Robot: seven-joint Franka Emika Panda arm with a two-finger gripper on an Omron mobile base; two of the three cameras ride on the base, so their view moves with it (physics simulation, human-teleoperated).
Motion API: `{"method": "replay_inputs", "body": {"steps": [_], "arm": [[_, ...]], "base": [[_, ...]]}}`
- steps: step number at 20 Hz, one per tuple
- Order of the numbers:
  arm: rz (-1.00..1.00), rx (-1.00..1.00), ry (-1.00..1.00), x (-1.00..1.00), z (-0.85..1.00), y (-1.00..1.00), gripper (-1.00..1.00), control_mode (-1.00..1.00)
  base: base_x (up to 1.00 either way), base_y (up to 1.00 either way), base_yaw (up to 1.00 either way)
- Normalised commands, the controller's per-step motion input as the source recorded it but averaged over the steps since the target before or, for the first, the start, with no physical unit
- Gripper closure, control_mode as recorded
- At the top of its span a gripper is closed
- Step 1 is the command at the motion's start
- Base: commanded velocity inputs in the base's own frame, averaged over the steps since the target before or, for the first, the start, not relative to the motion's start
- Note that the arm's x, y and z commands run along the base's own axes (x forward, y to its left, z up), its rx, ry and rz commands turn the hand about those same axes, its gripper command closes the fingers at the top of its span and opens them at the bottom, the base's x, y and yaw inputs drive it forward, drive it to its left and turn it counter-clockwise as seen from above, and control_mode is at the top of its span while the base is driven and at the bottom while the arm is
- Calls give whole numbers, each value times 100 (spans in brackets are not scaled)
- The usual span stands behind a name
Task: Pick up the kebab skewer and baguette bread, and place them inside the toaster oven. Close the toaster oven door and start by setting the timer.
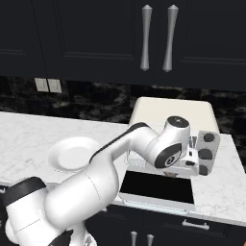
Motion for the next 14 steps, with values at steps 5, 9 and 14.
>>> {"method": "replay_inputs", "body": {"steps": [5,9,14], "arm": [[0,0,2,49,-22,0,100,-100],[0,0,1,34,-23,-1,100,-100],[0,0,1,31,-15,-17,100,-100]], "base": [[0,0,0],[0,0,0],[0,0,0]]}}
